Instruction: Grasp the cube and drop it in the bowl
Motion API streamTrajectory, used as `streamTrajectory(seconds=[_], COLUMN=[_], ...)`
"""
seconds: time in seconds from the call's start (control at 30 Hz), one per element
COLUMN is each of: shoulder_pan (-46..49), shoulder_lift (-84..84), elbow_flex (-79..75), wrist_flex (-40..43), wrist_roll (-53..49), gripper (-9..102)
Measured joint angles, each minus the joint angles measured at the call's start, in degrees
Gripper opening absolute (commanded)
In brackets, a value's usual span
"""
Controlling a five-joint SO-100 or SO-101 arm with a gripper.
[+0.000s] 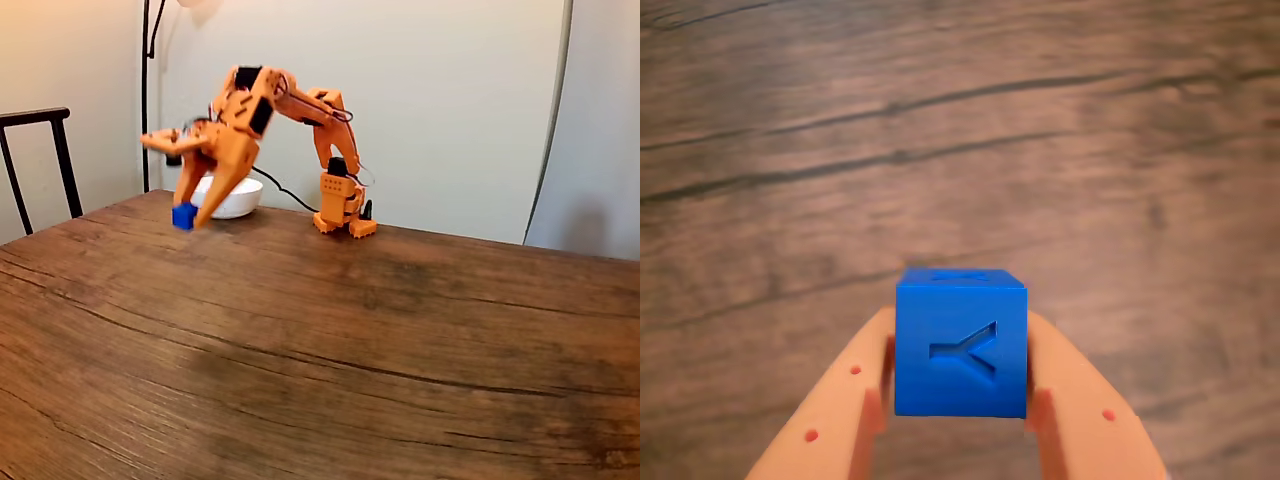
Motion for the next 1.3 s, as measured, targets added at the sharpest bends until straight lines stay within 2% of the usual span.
streamTrajectory(seconds=[0.5, 0.9, 1.3], shoulder_pan=[13.1, 27.4, 43.6], shoulder_lift=[16.5, 27.4, 32.3], elbow_flex=[0.0, 0.0, -0.1], wrist_flex=[11.6, 21.9, 23.6], wrist_roll=[6.8, 12.7, 19.1], gripper=[1, 1, 1])
